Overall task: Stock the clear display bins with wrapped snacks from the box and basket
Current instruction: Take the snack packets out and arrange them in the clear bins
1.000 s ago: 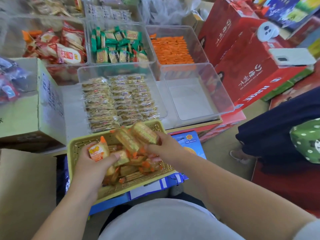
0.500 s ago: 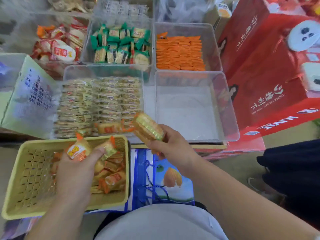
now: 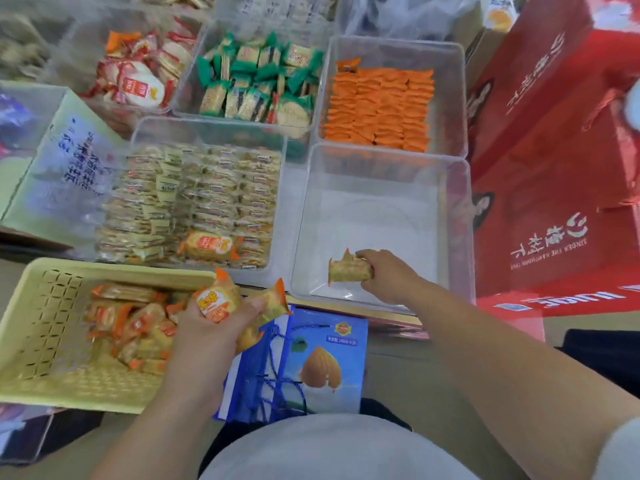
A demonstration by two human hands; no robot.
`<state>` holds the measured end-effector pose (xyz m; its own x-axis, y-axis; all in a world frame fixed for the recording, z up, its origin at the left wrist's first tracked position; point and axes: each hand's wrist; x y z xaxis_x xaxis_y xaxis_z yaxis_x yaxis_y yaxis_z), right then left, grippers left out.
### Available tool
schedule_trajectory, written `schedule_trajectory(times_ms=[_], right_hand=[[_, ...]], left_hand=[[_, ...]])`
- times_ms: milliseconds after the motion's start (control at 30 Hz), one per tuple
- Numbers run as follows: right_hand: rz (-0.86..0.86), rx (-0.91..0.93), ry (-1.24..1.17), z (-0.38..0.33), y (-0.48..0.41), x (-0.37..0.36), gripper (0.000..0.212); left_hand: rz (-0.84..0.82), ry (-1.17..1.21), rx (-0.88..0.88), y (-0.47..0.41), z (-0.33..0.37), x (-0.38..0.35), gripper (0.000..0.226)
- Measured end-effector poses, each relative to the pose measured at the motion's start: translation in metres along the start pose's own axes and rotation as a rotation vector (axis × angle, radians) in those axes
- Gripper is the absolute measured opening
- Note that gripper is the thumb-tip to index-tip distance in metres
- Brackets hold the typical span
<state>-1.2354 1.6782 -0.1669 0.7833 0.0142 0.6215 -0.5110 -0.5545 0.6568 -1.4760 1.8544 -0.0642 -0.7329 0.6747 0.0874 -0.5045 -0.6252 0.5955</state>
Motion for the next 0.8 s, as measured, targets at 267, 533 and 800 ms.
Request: schedule_trajectory(times_ms=[267,533,800], right_hand=[[-0.277,-0.049,0.051,-0.015,-0.028,-0.017,0.077],[-0.203,0.128,0.083,-0.028,-0.036,-0.02,0.059],[-0.255,0.013,0.055,-0.024,-0.041,-0.025,0.054]], left_hand=[[0.01,0.027,0.027,-0.01,-0.005,0.0,0.031],[0.029,0.121,0.061,-0.008,0.001,-0.007,0.032],[0.007,0.098,0.046,-0.009,0.002,-0.018,0.033]])
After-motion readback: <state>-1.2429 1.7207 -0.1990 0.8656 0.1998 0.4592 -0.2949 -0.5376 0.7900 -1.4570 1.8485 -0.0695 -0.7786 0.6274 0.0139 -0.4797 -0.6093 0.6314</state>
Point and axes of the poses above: each hand's wrist, its own y-axis away from the middle knuckle, its own x-axis out of the back of the hand, z = x × y, and after that the axes turned 6 degrees about -z, right-handed
